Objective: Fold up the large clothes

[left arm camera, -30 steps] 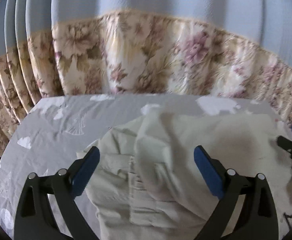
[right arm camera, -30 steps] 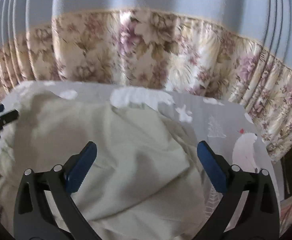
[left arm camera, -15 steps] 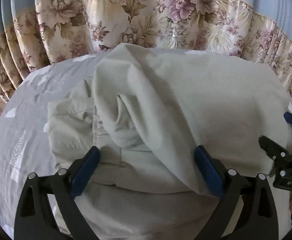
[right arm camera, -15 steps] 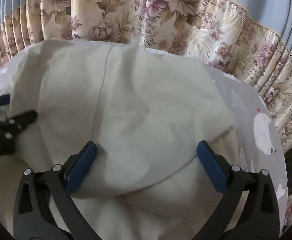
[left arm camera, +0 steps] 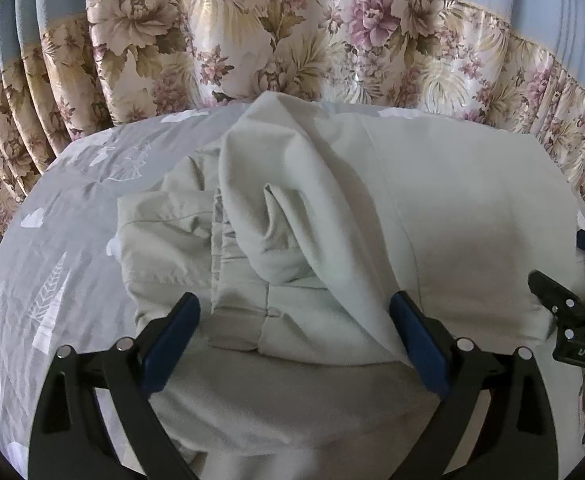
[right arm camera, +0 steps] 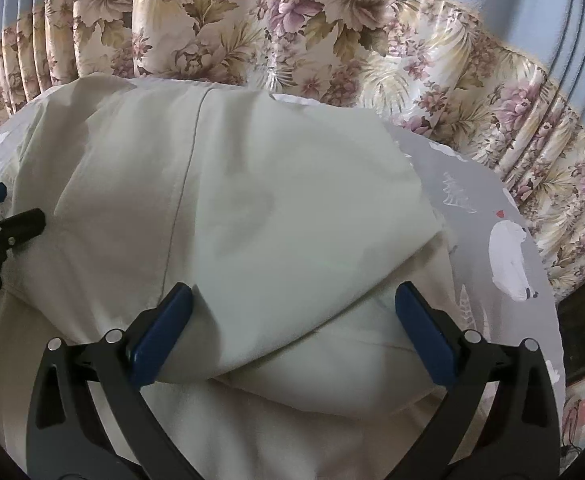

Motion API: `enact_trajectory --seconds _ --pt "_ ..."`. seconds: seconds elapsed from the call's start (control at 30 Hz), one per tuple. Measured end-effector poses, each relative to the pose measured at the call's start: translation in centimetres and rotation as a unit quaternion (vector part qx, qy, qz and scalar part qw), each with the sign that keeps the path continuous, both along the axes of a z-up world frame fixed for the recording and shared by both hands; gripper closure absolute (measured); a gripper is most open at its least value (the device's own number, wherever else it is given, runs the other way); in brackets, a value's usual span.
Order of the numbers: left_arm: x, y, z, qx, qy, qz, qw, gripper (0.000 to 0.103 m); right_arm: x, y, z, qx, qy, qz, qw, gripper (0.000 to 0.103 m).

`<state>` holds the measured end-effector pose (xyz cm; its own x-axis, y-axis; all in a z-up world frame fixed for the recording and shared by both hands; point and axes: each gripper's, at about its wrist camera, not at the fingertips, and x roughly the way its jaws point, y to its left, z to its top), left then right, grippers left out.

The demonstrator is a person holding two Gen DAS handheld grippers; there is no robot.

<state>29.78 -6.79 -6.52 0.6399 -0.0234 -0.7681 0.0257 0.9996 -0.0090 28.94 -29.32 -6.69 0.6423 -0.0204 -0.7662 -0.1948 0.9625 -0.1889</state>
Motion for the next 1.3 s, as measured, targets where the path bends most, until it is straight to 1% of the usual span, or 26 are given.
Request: enact_trajectory --seconds 0.13,0.17,0.2,0.23,0.3,0.33,0.37,0.4,0.43,0.47,0.53,0.6,0.63,0.7,0.73,0.8,0.87,0.9,0.93,1.03,1.07,1.13,1.17,1.2,1.23,1.3 --pt "-1.5 0.5 1.3 0.000 -0.014 -0.004 0.9999 0.007 -0.8 -0.3 0.6 0.000 -0.004 -0.001 1.000 0.003" --pt "-2.3 0.8 1.9 0.001 -0.017 -0.008 0.9998 0.007 -1.3 -0.6 1.1 0.009 -0.004 0.001 1.000 0.003" --pt "-3.3 1.3 2.5 0.001 -0.023 -0.010 0.9997 0.007 -1.8 -1.0 1.5 0.022 -0.002 0.005 1.000 0.003" --pt "-4.8 2.0 3.3 0.003 -0.032 -0.010 0.9994 0.007 -2.5 -1.5 2.2 0.046 0.000 0.012 0.999 0.003" --pt "-7.9 3.7 4.4 0.006 -0.047 -0.009 0.9988 0.007 -5.1 -4.0 4.2 0.108 0.001 0.028 0.994 0.003" --pt "-9.4 4.5 4.8 0.005 -0.053 -0.006 0.9986 0.007 -6.4 -4.9 5.0 0.128 0.000 0.034 0.991 0.003" --pt "-11.8 5.8 5.3 0.005 -0.061 -0.002 0.9981 0.007 -8.5 -6.7 6.0 0.149 0.000 0.042 0.988 0.003" --pt "-14.0 6.9 5.5 0.008 -0.067 0.003 0.9977 0.007 -10.8 -8.5 6.8 0.154 -0.006 0.040 0.987 0.004" --pt "-17.0 8.4 5.7 0.011 -0.075 0.011 0.9971 0.007 -13.5 -10.3 7.5 0.155 -0.016 0.037 0.987 0.004" --pt "-18.7 9.4 5.6 0.013 -0.077 0.019 0.9968 0.007 -15.8 -12.1 7.9 0.156 -0.022 0.035 0.987 0.005" --pt "-23.7 11.9 5.2 0.011 -0.072 0.040 0.9965 0.007 -19.6 -14.9 8.1 0.147 -0.023 0.021 0.989 0.009" --pt "-28.0 13.3 4.6 0.008 -0.068 0.059 0.9959 0.007 -24.3 -17.9 7.6 0.129 -0.013 -0.009 0.992 0.014" --pt "-29.9 13.6 4.2 0.008 -0.065 0.058 0.9962 0.007 -26.3 -19.0 7.1 0.118 -0.006 -0.020 0.993 0.015" --pt "-32.5 13.5 3.4 0.023 -0.058 0.058 0.9964 0.007 -29.1 -20.2 6.1 0.108 0.006 -0.025 0.994 0.018" --pt "-33.7 13.3 3.0 0.026 -0.053 0.049 0.9970 0.007 -30.3 -20.6 5.4 0.112 0.017 -0.024 0.993 0.020" --pt "-34.9 12.5 1.9 0.027 -0.036 0.029 0.9985 0.007 -31.4 -20.9 4.4 0.123 0.032 -0.027 0.991 0.027" --pt "-35.2 12.2 1.2 0.018 -0.032 0.016 0.9992 0.007 -31.8 -20.4 3.4 0.146 0.041 -0.018 0.988 0.032" --pt "-35.2 12.0 0.7 0.016 -0.025 0.014 0.9995 0.007 -31.8 -20.1 2.9 0.148 0.044 -0.013 0.988 0.033" --pt "-35.2 12.0 0.3 0.016 -0.023 0.013 0.9995 0.007 -31.6 -19.7 2.5 0.146 0.048 -0.012 0.988 0.037" --pt "-35.2 11.5 -0.8 0.007 -0.016 0.005 0.9998 0.007 -31.0 -18.7 1.3 0.148 0.060 -0.004 0.987 0.054" --pt "-35.1 11.3 -1.2 0.003 -0.013 0.004 0.9999 0.008 -30.9 -18.5 0.9 0.149 0.066 -0.006 0.987 0.061" --pt "-35.2 11.0 -1.9 -0.008 -0.006 -0.001 0.9999 0.009 -30.9 -18.2 0.5 0.149 0.065 -0.008 0.987 0.063" --pt "-35.0 10.7 -2.3 -0.011 -0.001 -0.004 0.9999 0.013 -30.8 -18.2 0.6 0.151 0.065 -0.010 0.986 0.070" --pt "-35.1 10.2 -2.2 -0.011 -0.008 -0.011 0.9999 0.022 -30.9 -18.4 0.7 0.153 0.065 -0.012 0.986 0.077" --pt "-35.2 9.7 -2.0 -0.016 -0.010 -0.030 0.9994 0.041 -30.9 -18.5 1.0 0.155 0.063 -0.012 0.986 0.079" --pt "-35.4 8.7 -1.9 -0.016 -0.011 -0.061 0.9980 0.063 -31.1 -18.4 1.6 0.155 0.056 -0.002 0.986 0.084"
